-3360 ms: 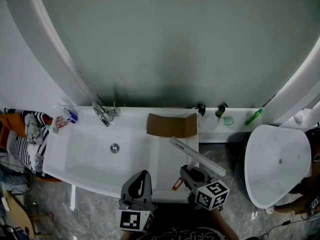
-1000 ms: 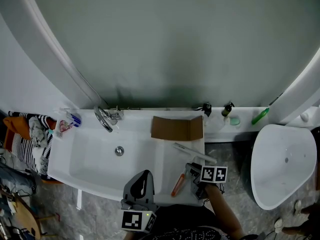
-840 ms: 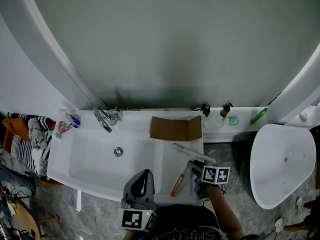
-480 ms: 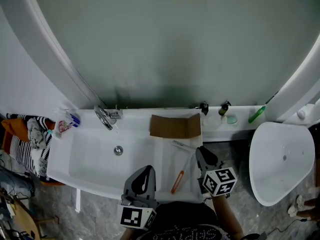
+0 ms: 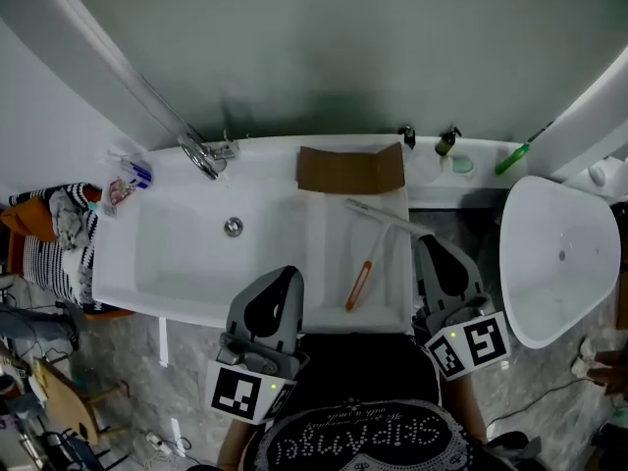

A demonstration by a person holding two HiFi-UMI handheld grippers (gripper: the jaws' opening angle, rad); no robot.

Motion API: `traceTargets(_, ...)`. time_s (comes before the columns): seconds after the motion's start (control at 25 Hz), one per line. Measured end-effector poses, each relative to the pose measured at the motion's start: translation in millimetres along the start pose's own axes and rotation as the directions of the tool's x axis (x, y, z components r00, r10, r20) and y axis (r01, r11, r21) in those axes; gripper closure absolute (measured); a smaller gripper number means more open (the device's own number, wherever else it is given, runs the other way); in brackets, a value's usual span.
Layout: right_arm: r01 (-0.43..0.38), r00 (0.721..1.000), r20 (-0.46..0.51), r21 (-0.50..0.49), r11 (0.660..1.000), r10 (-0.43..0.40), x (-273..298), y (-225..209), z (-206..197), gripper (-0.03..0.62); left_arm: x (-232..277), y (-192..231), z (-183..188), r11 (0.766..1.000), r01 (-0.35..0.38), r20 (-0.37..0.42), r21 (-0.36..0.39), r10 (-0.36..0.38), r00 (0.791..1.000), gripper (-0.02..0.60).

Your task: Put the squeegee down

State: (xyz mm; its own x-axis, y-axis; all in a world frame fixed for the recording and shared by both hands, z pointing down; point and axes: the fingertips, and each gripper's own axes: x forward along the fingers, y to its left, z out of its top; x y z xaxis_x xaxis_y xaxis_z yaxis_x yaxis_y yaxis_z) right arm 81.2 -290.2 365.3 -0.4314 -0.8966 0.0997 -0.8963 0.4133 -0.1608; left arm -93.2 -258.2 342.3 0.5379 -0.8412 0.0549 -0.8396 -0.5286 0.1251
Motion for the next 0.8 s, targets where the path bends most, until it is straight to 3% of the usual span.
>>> traceTargets(0.24, -0.008, 0.998, -0.067, -0.02, 1.0, 0.006, -23.0, 32.0, -30.3, 0.564, -31.3, 21.0, 8.7, 1.0, 0.003, 0.035, 0.005, -0.003, 0.999, 0.577)
traceTargets(0.36, 0.011, 0.997, -0.072, -0.004, 1.0, -0.011, -30.5, 43.4, -39.2, 0.564, -40.5, 31.7, 4.0, 0.999, -0.009, 0.009, 0.036, 0.008, 1.0, 0.577)
traceTargets(0.52, 0.016, 0.995, -0.096, 0.022, 1.0, -0.013, -37.1, 58.1, -58.5, 0.563, -47.5, 34.8, -3.2, 0.999, 0.013, -0.015, 0.037, -0.012, 1.0, 0.577)
traceTargets(0.8, 0.012, 0.992, -0.124, 0.031, 0.999, -0.008, -43.7, 67.6, -74.1, 0.564, -52.8, 31.0, -2.2, 0.998, 0.053, 0.013, 0.039, -0.054, 0.998, 0.577)
